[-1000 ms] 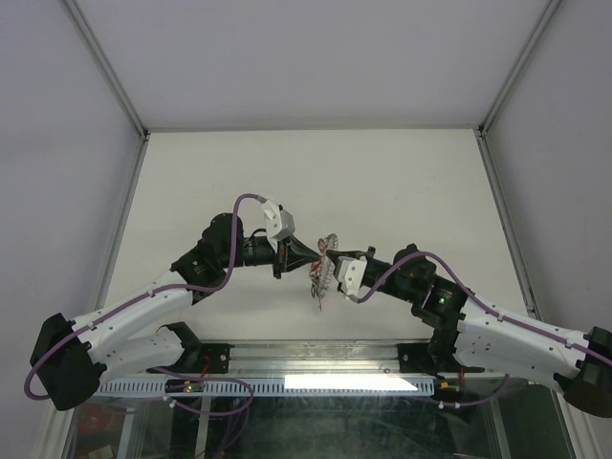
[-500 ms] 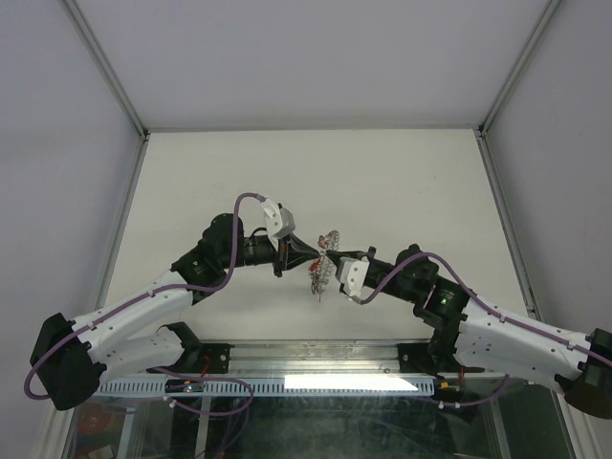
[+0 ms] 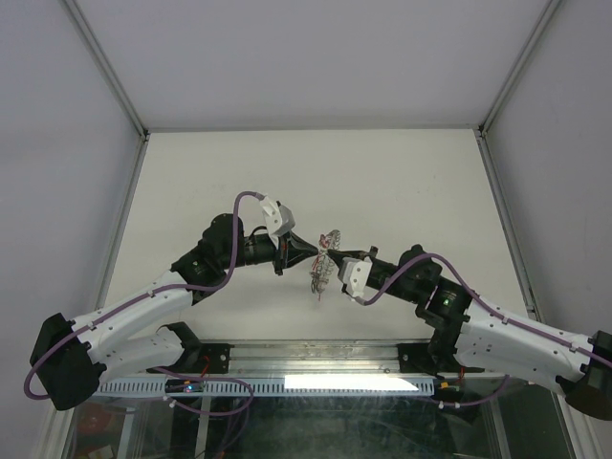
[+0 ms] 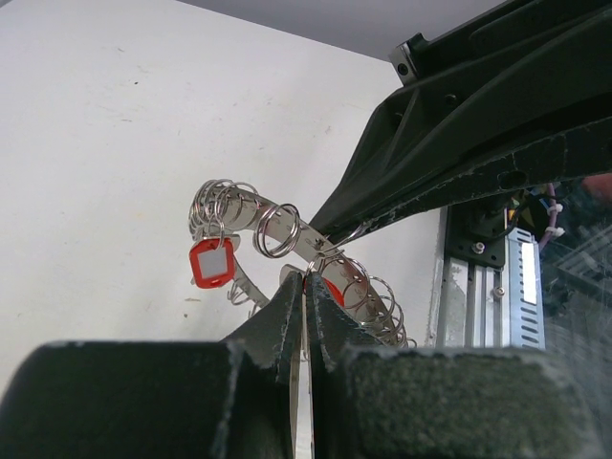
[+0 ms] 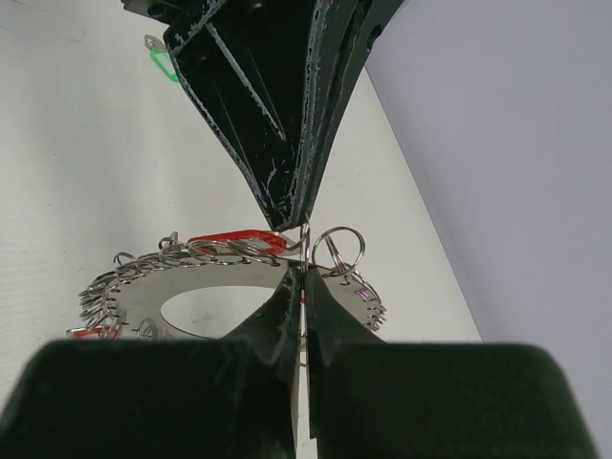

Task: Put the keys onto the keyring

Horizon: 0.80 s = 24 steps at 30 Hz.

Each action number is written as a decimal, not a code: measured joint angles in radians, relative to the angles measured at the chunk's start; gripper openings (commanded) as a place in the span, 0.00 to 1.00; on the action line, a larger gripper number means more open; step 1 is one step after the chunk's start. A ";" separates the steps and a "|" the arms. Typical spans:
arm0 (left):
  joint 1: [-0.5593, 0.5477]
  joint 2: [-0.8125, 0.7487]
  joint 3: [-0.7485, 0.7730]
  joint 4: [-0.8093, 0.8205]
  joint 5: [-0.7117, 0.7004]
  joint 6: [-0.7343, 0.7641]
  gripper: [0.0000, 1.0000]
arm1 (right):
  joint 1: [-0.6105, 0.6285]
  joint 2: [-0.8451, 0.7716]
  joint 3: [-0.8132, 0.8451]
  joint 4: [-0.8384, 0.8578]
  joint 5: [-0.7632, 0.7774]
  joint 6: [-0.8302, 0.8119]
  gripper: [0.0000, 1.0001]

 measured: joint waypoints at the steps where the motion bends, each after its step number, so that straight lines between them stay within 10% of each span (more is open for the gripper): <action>1: 0.000 0.000 0.000 0.001 0.000 -0.003 0.00 | 0.000 -0.002 0.000 0.000 0.000 0.000 0.00; 24: 0.000 -0.006 -0.003 0.009 -0.002 -0.018 0.00 | 0.000 -0.020 -0.013 0.032 0.030 0.072 0.00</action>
